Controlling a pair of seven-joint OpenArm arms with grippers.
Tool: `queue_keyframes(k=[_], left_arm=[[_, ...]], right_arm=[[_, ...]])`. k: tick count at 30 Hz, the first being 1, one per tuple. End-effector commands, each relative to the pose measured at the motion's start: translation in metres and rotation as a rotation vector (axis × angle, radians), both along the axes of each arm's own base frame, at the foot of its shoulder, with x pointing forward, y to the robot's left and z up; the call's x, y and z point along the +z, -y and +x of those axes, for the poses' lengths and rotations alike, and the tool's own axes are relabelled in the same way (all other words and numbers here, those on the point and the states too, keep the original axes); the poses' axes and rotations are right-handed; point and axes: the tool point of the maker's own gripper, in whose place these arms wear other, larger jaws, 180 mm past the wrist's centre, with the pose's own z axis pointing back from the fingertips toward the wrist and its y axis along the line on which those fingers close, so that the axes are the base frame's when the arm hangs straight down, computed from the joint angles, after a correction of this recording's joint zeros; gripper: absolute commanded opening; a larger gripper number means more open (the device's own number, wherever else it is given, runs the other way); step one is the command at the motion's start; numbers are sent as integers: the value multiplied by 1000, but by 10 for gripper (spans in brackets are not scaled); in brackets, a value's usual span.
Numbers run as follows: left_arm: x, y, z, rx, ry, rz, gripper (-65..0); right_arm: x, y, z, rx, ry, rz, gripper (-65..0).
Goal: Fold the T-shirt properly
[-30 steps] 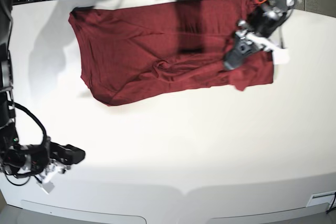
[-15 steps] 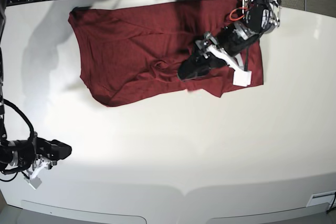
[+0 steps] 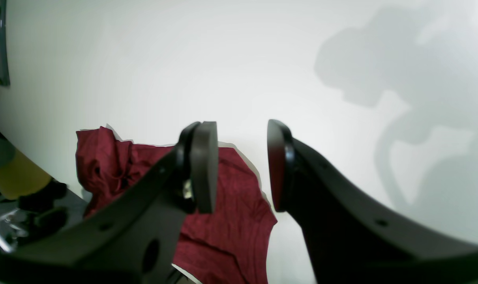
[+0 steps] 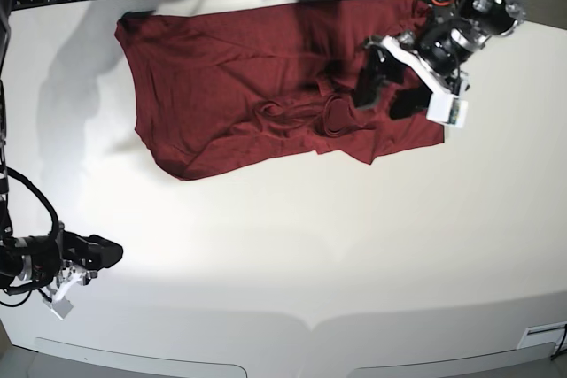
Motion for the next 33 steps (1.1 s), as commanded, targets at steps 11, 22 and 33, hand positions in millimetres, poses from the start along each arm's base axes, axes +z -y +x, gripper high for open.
queue_keyframes(k=[11,22,33], left_arm=[[8,10,34,-6,149,207,-348],[-68,12,44,-120,-136,217,-348],[-49,28,46,-185,-124,97,-606]], right_arm=[[26,-3,11,11,51,34,-436],[26,2,8,8,45,27,-436],[26,2,8,8,44,27,-436]])
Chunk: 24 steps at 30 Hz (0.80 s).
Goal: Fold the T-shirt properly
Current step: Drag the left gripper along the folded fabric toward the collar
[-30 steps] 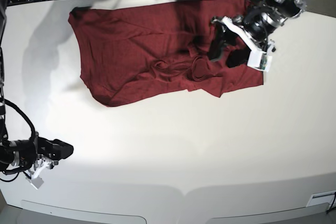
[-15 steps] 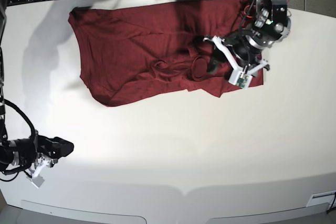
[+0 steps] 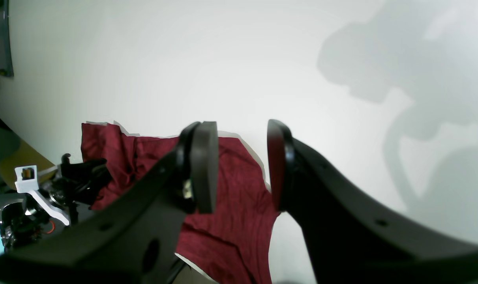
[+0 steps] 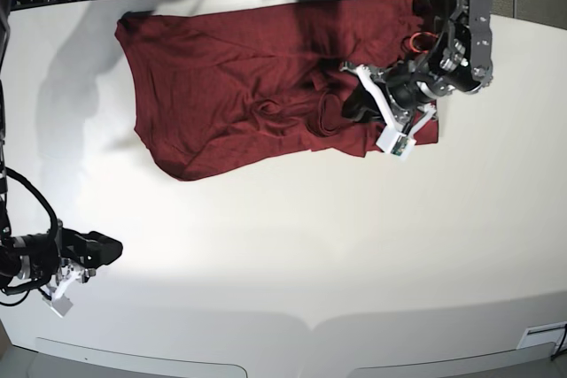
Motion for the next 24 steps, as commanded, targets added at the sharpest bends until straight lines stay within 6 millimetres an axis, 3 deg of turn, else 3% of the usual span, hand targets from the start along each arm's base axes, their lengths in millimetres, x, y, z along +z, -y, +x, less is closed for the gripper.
queue_keyframes(k=[1,12,17,24], left_arm=[[17,4,10,0,56,-39,-610],[47,8,15,-5,134,-65,-610],[44,6,8,-8,129,-43,-608],[42,6,6,-8,123,-42,-524]], right_arm=[[26,2,14,-9,70,19,-436],[26,2,14,-10,70,19,-436],[26,2,15,-9,71,21,-436],[25,1,15,-7,70,21,-436]])
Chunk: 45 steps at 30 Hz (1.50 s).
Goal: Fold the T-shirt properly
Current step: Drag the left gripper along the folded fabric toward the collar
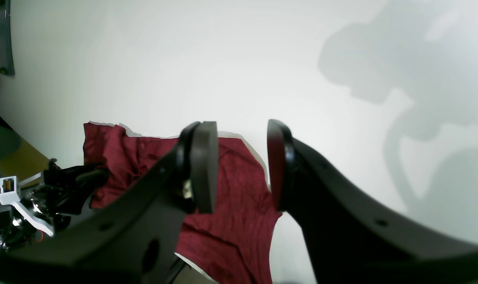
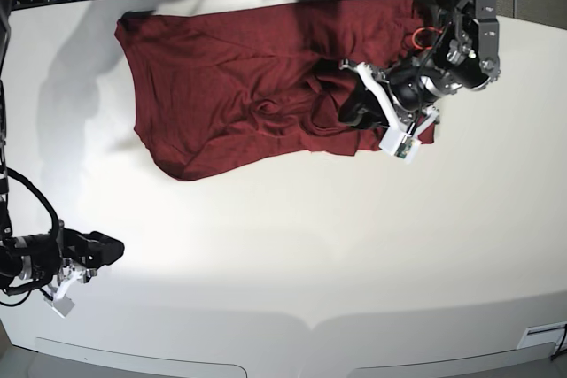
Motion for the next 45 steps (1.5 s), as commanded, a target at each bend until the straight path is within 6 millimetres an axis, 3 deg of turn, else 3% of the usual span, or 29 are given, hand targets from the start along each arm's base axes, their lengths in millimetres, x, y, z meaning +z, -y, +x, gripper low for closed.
queue_keyframes(k=[1,7,11,16,21,27,32,36,37,41,43,45], left_arm=[[14,3,7,-2,48,-29,-523],[14,3,7,-2,48,-28,-526],[14,3,7,-2,48,-29,-650],[21,10,4,2,43,-102,-650],[35,22,-23,14,12,-255,-650],[29,28,-65,41,-30,-360,-650],[32,24,-77,116,-15,-425,-650],[34,34,-83,95,-31,-453,-650],[34,39,-85,81,-36,-458,-615],[36,64,-98,4,-71,-479,-373],[31,78,-109,-62,-107,-453,-319],[23,87,-118,-135,-137,-391,-317]], right_arm=[[26,2,14,-9,70,19,-436],[26,2,15,-10,71,20,-436],[26,2,15,-10,71,20,-436],[26,2,15,-10,72,20,-436],[26,2,15,-12,75,21,-436],[27,2,16,-13,78,22,-436],[27,2,16,-14,79,22,-436],[27,2,17,-15,81,23,-436],[27,2,17,-15,81,23,-436],[27,2,17,-15,81,23,-436],[27,2,17,-15,81,23,-436],[27,2,17,-15,81,23,-436]])
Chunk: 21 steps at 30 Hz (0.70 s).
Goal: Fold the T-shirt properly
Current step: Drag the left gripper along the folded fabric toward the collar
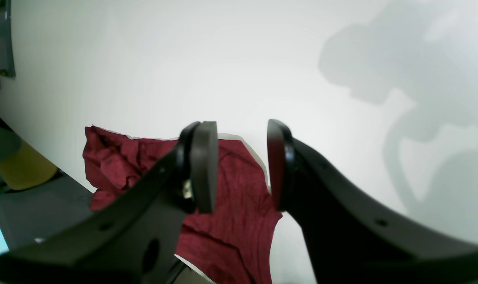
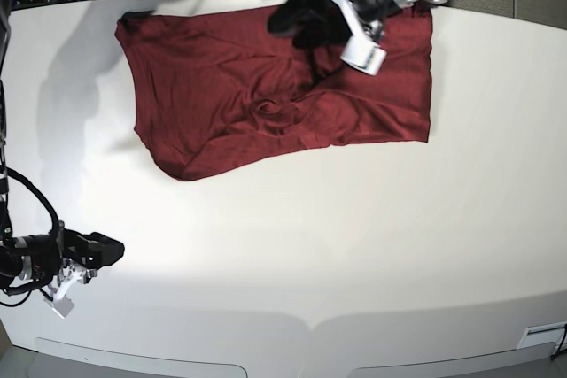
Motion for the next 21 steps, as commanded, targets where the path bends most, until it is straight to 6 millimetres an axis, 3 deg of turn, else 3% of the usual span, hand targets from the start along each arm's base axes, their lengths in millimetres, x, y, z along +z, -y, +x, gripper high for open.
queue_keyframes(k=[1,6,10,12,15,21], left_arm=[[12,4,6,-7,40,-28,-317],[26,-4,35,67,128,-56,-317],[44,-28,66,221,237,-103,-318],[40,-40,72,247,278,-49,-318],[19,-56,77,280,262,96,-320],[3,-66,82,251,296,252,-320]], right_arm=[[26,2,15,-12,74,21,-436],[26,3,15,-11,72,20,-436],[26,3,15,-11,72,20,-436],[26,3,15,-12,73,20,-436],[26,2,15,-12,74,21,-436],[26,2,15,-12,74,21,-436]])
